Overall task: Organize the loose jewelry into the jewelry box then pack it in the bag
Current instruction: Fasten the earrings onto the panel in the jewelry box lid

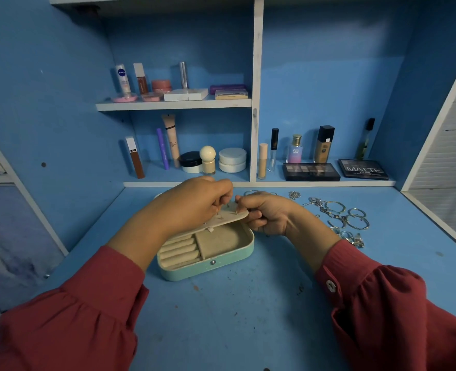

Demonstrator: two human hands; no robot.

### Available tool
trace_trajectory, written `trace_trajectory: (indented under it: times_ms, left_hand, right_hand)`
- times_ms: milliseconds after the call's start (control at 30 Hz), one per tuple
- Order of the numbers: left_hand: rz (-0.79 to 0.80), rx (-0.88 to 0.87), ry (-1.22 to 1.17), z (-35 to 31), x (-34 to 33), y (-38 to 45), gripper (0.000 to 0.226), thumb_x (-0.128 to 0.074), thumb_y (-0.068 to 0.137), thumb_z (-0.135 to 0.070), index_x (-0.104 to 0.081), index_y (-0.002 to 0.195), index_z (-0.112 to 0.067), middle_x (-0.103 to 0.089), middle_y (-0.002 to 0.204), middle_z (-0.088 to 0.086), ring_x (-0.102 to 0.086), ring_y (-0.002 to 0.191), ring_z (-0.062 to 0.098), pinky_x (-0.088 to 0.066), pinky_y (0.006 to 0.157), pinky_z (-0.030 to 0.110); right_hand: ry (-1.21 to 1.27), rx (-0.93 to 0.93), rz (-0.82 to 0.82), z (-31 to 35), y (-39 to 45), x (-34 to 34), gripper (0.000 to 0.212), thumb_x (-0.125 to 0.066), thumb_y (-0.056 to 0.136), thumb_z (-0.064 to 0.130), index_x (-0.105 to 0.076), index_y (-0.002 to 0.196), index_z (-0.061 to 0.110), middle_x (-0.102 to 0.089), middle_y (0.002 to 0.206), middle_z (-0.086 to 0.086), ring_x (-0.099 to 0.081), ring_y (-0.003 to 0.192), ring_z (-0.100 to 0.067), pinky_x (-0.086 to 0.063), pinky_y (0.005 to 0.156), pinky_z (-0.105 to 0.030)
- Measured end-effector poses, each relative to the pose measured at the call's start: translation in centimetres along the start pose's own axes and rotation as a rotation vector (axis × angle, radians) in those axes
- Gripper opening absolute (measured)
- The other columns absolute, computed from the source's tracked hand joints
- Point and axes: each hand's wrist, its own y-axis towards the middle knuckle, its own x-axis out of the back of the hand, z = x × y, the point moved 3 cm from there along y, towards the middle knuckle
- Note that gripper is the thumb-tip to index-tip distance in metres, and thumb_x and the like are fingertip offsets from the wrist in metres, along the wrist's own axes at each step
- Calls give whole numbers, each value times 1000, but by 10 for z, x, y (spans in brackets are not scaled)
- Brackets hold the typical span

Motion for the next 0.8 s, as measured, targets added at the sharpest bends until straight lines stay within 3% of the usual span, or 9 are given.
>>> trace_trajectory:
  times_ms: [100, 333, 600, 800]
  left_hand:
    - [17, -23, 84, -3, 0, 0, 20, -49, 89, -10, -46, 89, -29, -47, 87, -7, -50, 82, 13, -48, 75, 37]
    - [44, -14, 53, -5, 0, -1, 17, -50, 89, -11, -49, 90, -28, -49, 88, -9, -50, 83, 12, -47, 74, 33]
    - [71, -46, 166, -7, -2, 0, 17, -45, 91, -13, -44, 91, -30, -48, 90, -5, -50, 85, 16, -49, 76, 42]
    - [56, -49, 132, -7, -2, -1, 16, -47, 92, -12, -47, 92, -29, -48, 93, -4, -50, 86, 15, -48, 76, 40]
  right_hand:
    - [-4, -1, 8, 0, 2, 1, 25, -36, 89, -8, -45, 74, 10, -36, 43, 6, -25, 30, -1, -15, 29, -10]
    - [-33, 4, 5, -1, 4, 2, 24, -37, 88, -8, -43, 73, 10, -33, 40, 6, -24, 29, -1, -15, 28, -11]
    - [-48, 7, 21, 0, 1, 0, 21, -36, 88, -7, -47, 77, 7, -36, 40, 7, -25, 30, -2, -14, 30, -11]
    - [-45, 0, 12, 0, 0, 0, 21, -37, 89, -6, -47, 76, 8, -36, 40, 7, -25, 30, -2, -14, 30, -10]
